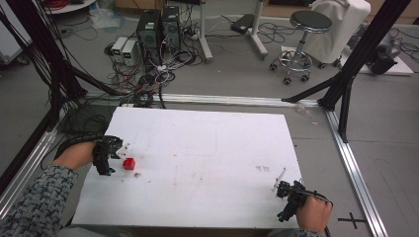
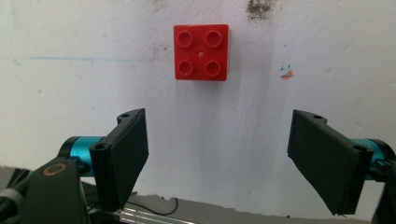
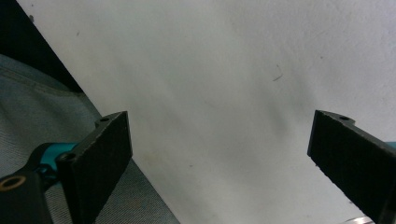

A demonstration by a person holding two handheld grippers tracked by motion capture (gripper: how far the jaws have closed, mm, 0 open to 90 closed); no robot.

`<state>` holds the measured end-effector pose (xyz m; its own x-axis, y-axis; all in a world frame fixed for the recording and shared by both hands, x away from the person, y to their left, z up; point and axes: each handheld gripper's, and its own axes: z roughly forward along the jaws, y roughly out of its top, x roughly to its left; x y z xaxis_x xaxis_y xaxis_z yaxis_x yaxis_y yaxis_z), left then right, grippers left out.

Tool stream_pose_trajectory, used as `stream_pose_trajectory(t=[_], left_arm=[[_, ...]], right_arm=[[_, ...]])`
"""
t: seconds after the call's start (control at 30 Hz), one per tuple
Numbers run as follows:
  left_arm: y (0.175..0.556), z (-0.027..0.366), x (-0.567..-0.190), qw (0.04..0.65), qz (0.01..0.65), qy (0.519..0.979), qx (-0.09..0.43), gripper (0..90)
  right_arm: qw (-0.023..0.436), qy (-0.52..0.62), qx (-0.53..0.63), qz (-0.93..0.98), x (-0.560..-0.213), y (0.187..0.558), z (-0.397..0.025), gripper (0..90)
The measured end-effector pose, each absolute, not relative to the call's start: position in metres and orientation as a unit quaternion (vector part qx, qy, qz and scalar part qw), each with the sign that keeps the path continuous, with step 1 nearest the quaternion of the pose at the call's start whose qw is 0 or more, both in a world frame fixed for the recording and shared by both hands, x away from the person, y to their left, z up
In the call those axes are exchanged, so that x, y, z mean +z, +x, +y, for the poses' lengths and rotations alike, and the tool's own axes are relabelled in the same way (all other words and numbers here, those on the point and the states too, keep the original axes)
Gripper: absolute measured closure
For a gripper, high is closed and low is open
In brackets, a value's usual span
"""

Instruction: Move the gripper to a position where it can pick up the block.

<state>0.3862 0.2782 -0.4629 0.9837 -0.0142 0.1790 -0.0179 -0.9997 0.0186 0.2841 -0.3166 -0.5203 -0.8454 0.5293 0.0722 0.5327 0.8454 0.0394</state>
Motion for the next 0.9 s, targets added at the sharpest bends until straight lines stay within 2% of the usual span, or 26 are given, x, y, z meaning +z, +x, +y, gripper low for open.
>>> stream_pose_trajectory(t=[0.9], left_arm=[[0.414,0.246,-0.494,0.002,-0.049,0.997,0.052,20.7]], right_arm=[[0.031,-0.267,-0.027,-0.963,-0.522,0.285,-0.313,5.7]])
